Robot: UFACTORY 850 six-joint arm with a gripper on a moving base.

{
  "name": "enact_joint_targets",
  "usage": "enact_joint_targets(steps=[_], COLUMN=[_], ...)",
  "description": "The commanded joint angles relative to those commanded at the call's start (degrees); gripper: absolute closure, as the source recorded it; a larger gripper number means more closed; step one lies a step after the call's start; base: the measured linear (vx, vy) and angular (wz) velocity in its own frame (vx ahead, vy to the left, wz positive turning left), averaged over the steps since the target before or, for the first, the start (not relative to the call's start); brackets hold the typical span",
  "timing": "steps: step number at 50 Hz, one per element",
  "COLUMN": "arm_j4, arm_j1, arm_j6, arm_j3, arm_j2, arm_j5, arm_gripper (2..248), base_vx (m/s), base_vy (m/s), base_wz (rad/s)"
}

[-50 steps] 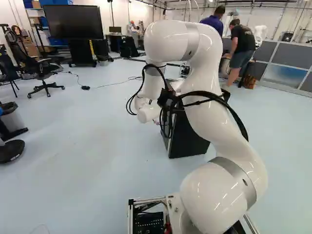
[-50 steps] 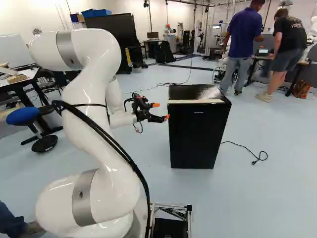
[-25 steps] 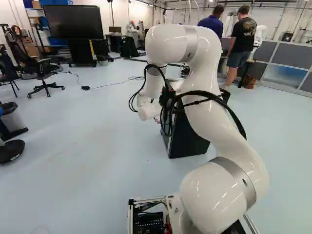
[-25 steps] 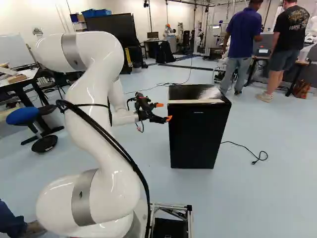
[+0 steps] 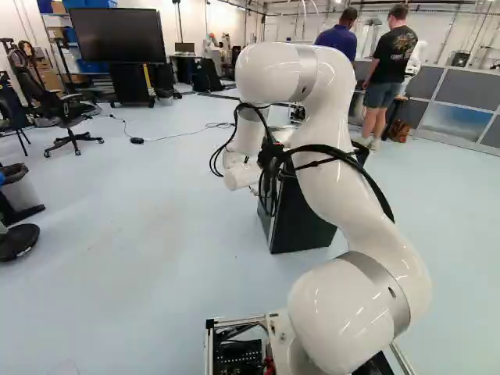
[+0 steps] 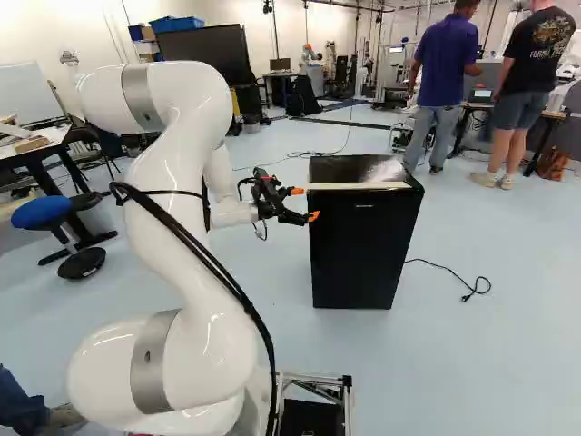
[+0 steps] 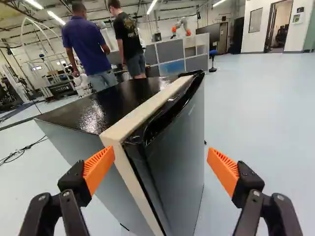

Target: Grab a drink from the fridge

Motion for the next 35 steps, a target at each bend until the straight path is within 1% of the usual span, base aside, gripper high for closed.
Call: enact_joint_targets(steps=[13,35], arm_j4=[0.0,0.0], arm_j1=[-0.65,-1.05], arm_j6=[0.0,0.0], arm_j3=[0.55,2.91], arm_j2=[0.3,1.57], arm_j5=[0.0,0.0], arm_gripper=[3,3], base_vx=[0.0,0.0], base_vy=[0.0,0.0], base_wz=[0.0,0.0])
